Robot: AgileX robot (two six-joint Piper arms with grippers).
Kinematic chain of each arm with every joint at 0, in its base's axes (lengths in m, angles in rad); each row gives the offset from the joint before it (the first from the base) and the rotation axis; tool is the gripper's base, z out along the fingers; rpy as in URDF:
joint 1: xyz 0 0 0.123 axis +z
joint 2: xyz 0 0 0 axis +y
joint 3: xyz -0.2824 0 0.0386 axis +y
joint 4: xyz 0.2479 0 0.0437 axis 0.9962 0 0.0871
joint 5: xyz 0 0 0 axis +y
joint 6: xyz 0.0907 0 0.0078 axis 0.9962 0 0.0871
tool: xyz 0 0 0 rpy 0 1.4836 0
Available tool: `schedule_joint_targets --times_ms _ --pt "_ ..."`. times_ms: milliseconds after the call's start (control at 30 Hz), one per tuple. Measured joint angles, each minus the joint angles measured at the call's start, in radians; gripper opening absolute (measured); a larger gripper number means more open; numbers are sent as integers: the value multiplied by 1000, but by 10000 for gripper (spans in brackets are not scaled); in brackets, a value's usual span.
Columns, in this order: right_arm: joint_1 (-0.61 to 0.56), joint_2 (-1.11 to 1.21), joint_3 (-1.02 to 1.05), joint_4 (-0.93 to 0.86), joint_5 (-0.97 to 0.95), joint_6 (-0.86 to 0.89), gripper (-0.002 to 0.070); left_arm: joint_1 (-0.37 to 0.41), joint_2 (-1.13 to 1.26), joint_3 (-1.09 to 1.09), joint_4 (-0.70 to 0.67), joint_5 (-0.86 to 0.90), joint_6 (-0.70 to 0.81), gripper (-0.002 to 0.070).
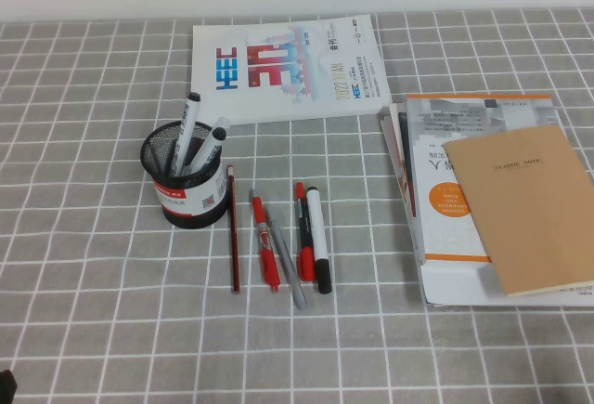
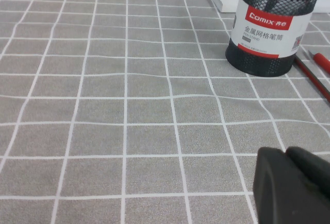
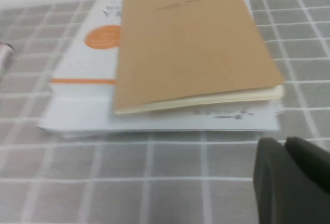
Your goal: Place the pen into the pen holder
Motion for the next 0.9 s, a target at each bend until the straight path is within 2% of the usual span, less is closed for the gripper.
schedule_joint_targets --times_ms 100,300,433,733,900 --pt "-1 0 0 138 0 0 -12 0 0 0 0 0 0 -5" --pt "-1 0 0 678 -8 2 -13 0 0 0 0 0 0 -5" --pt "-1 0 0 914 -26 2 -13 0 0 0 0 0 0 -5" --pt "-1 0 0 985 -26 -6 -13 0 0 0 0 0 0 -5" --pt "-1 0 -26 1019 -17 -132 -13 0 0 0 0 0 0 -5"
